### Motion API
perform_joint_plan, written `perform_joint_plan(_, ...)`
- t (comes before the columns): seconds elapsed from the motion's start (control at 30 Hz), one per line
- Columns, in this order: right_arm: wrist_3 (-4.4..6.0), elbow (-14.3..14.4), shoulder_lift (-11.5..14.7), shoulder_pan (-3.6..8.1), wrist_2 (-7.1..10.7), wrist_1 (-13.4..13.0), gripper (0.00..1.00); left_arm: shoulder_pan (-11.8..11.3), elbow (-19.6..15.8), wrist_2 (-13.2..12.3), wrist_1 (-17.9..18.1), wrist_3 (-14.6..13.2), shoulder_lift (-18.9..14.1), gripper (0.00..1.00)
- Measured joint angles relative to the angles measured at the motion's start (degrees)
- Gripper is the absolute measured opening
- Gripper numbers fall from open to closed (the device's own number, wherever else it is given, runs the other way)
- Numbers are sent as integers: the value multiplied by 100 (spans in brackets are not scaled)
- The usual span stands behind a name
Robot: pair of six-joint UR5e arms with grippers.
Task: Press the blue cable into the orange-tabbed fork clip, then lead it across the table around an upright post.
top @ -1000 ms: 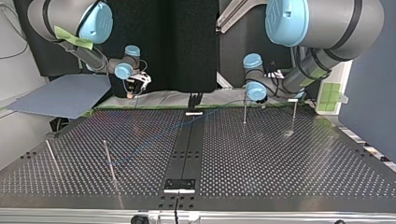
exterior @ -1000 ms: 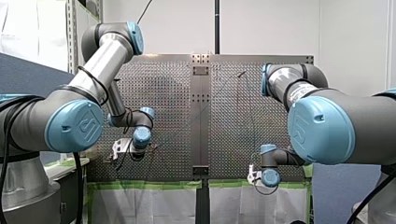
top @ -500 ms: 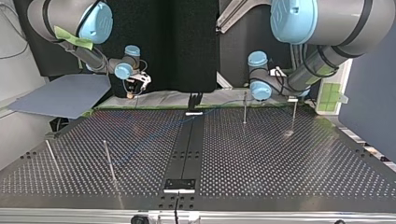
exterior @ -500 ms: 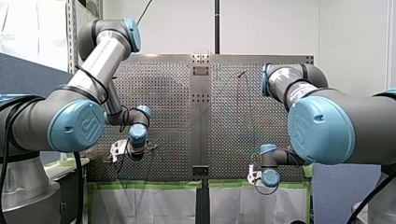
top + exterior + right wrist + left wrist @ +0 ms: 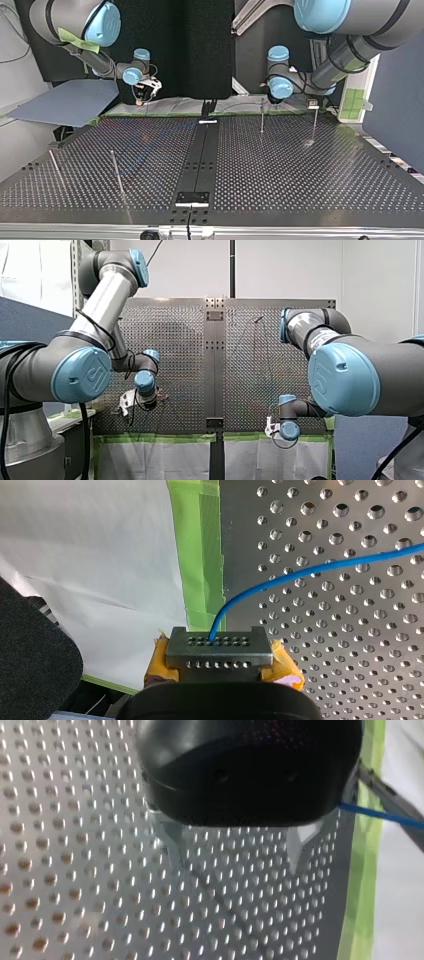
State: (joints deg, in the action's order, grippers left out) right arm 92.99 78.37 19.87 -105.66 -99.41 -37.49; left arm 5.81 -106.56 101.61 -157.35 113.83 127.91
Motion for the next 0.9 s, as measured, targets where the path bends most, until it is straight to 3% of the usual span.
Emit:
perform_joint_plan(0.33,2,0,0,1,4,4,0,127,-532,-55,-111,277,-448,100)
perform_joint_plan(0.67,2,0,-1,3,2,1,0,220,-993,-78,-75,308,-894,100)
perform_joint_plan(0.9,8,0,0,0,10,4,0,491,-1072,-253,-37,276,-1229,100)
